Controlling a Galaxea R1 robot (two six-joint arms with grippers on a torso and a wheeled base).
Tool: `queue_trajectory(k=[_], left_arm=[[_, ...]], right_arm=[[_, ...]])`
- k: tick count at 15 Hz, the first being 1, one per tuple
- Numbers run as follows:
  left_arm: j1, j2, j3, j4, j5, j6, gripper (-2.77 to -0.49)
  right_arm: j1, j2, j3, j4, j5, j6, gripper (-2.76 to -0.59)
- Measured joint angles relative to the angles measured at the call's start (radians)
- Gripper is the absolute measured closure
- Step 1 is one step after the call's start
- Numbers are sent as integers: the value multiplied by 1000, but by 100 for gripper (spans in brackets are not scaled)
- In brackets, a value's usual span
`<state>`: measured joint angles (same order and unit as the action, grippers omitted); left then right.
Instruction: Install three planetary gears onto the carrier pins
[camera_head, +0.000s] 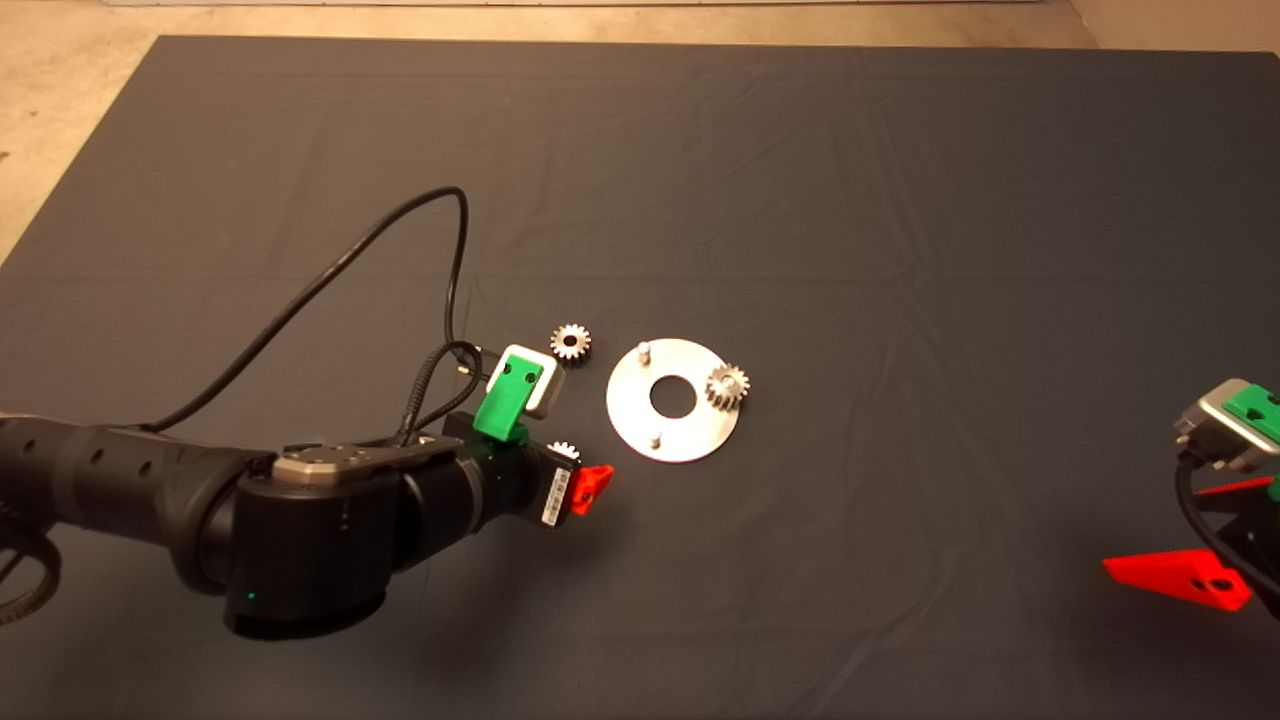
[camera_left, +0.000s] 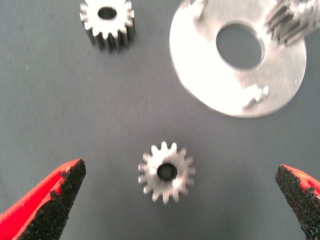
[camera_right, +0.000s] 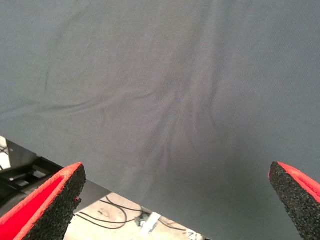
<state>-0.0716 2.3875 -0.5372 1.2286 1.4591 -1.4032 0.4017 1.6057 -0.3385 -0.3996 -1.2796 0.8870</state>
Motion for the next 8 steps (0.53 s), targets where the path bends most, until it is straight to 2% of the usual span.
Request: queue_trajectory(k=[2,8], left_arm=[[19,2,-13,11,-1,-3,-276],[19,15,-36,18,0,-6,-276]], right_arm=[[0,-2,0,0,-1,-7,-273],[0,-10,-1,0,-1,-20,-273]])
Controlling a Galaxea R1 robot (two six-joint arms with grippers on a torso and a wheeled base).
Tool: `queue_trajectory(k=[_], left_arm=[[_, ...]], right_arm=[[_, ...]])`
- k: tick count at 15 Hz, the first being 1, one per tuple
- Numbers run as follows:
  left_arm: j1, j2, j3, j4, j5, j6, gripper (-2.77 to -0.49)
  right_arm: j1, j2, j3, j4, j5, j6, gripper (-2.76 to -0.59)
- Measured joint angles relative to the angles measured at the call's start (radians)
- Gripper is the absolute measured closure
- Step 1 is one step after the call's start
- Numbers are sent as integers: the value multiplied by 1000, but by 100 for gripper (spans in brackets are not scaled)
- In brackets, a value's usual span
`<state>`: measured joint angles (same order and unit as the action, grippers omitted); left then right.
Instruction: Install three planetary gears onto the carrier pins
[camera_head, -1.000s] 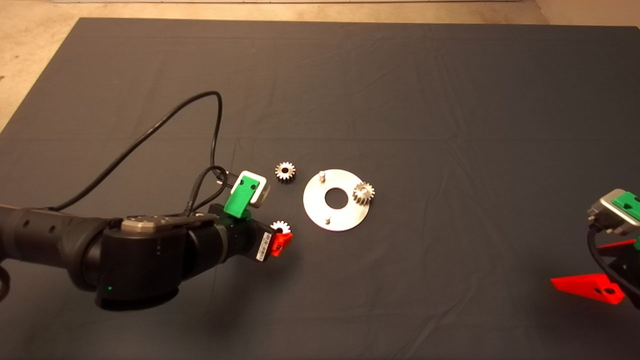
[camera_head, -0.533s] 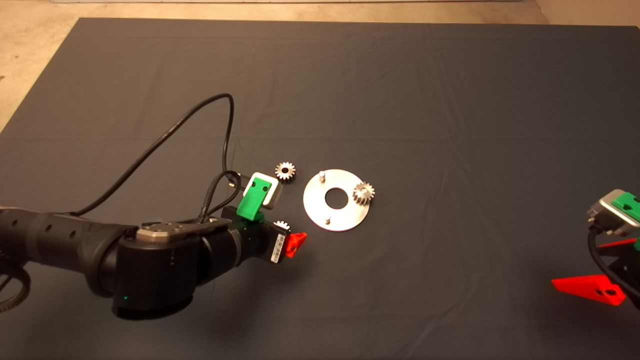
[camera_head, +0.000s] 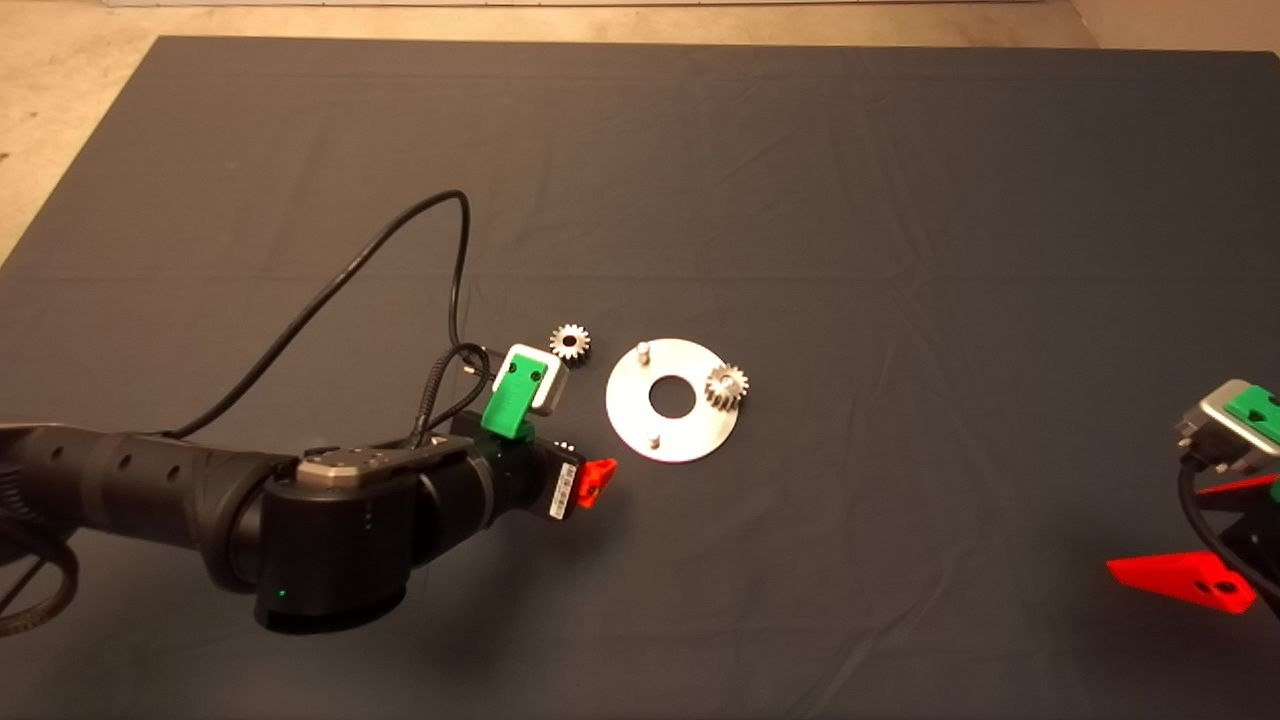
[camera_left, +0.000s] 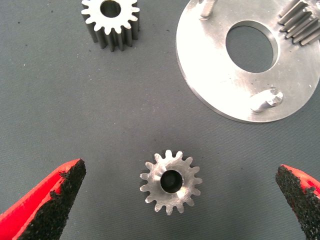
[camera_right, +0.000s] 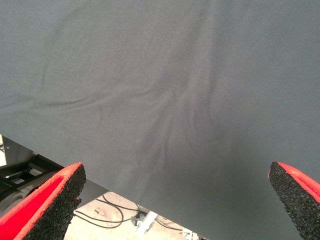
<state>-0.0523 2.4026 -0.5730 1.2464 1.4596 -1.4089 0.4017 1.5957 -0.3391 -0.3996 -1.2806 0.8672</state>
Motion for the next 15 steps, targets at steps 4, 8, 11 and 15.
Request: queue_trajectory(k=[4,8,11,15], left_arm=[[43,3,-2,35,-1,-1,-276],[49,3,-2,74,0,-1,-276],[50,3,-2,101,-1,-1,-276],[93,4,-16,122,-2,0,-276]], right_arm=[[0,-6,0,0,1,-10,-273],[0,-6,0,0,1,-13,-273],[0,-11,0,0,2,-33,-273],[0,-45,-3,0,1,-66,-273]])
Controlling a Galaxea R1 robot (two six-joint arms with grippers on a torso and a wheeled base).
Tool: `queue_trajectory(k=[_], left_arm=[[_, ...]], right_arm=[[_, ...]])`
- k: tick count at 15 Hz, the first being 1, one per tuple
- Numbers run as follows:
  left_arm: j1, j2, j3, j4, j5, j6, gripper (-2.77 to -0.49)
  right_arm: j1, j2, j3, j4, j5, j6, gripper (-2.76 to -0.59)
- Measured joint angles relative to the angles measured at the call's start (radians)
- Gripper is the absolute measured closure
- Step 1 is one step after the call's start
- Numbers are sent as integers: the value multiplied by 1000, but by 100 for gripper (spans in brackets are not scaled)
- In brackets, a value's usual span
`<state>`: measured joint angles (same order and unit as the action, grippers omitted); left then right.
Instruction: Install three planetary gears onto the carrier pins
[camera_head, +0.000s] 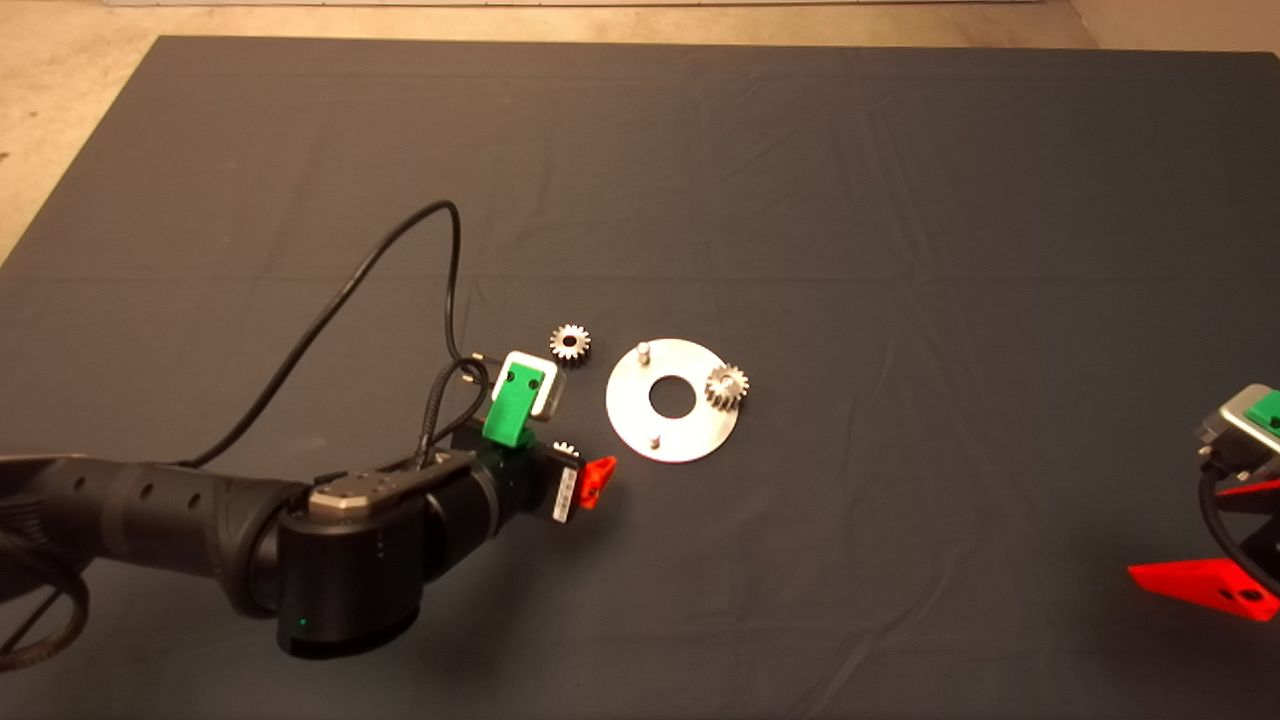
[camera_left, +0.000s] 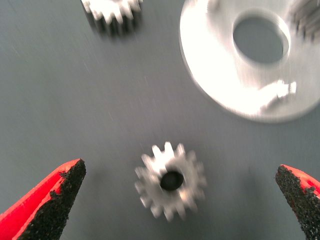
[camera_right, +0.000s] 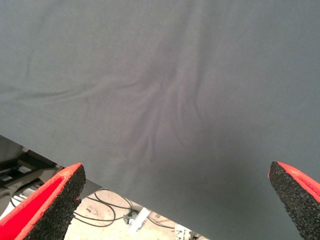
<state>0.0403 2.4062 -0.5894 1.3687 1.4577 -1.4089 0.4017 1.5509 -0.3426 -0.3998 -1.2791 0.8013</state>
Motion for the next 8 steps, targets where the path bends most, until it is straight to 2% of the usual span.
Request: queue_trajectory(k=[3,8], left_arm=[[29,1,0,5,-2,22,-276],[34,1,0,10,-2,30,-276]], right_arm=[[0,-2,-1,0,2,-1,-273],[0,-3,-1,0,4,-7,-273]])
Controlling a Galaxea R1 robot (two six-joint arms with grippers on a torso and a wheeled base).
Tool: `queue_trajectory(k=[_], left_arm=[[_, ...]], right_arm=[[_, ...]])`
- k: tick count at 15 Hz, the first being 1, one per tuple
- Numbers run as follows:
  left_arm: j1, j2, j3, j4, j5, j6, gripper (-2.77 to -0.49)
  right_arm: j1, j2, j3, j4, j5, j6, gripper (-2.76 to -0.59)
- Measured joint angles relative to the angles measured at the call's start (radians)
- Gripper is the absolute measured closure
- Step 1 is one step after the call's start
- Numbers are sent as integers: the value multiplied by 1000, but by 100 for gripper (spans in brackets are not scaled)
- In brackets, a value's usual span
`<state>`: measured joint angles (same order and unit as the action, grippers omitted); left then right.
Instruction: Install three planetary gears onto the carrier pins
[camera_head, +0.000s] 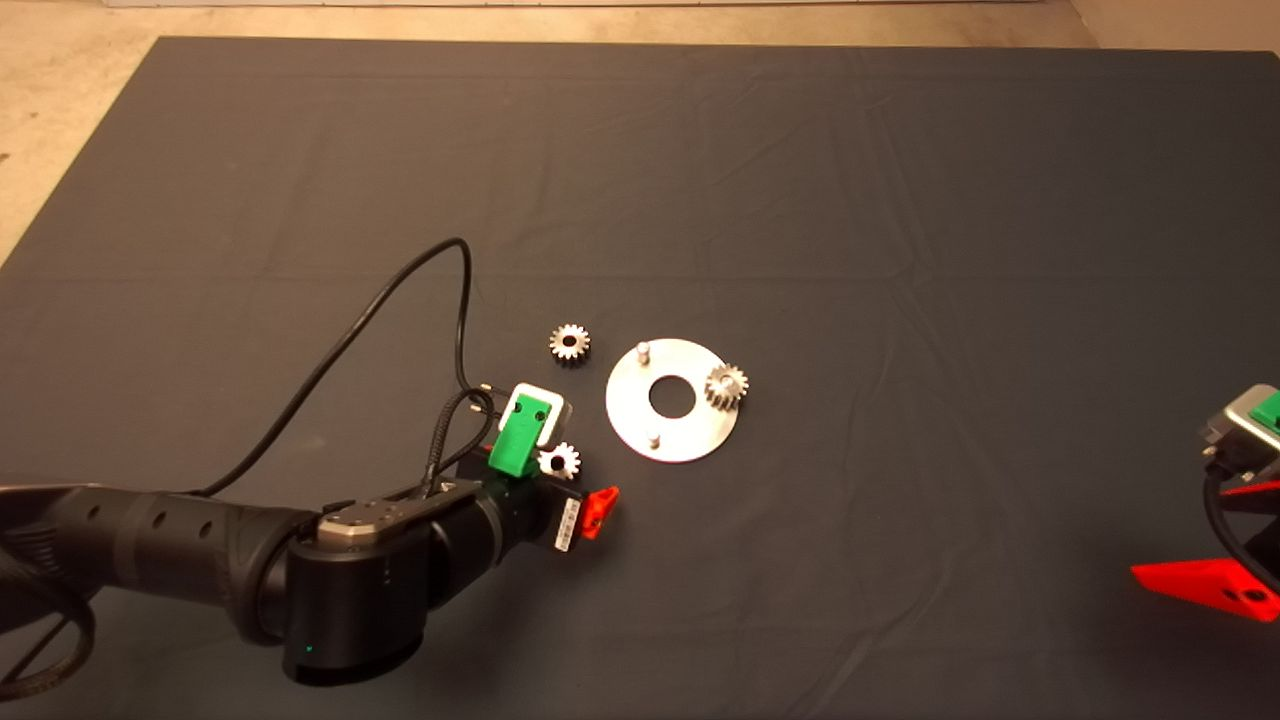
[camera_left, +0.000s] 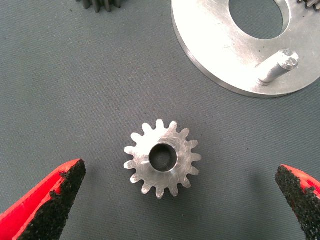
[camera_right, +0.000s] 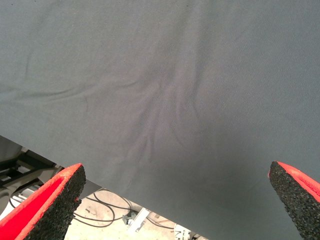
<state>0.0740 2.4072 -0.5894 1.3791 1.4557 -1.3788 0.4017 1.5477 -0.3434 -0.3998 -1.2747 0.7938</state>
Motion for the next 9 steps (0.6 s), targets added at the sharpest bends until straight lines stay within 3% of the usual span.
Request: queue_trajectory(k=[5,7,9], left_arm=[[0,1,-16,27,-3,30,-276],[5,0,-31,31,-26,35,-276],[31,0,-34,32,-54,59,-276]], right_arm=[[0,0,0,0,0,0,-273],[0,0,0,0,0,0,-273],[0,-2,0,0,0,0,-273]])
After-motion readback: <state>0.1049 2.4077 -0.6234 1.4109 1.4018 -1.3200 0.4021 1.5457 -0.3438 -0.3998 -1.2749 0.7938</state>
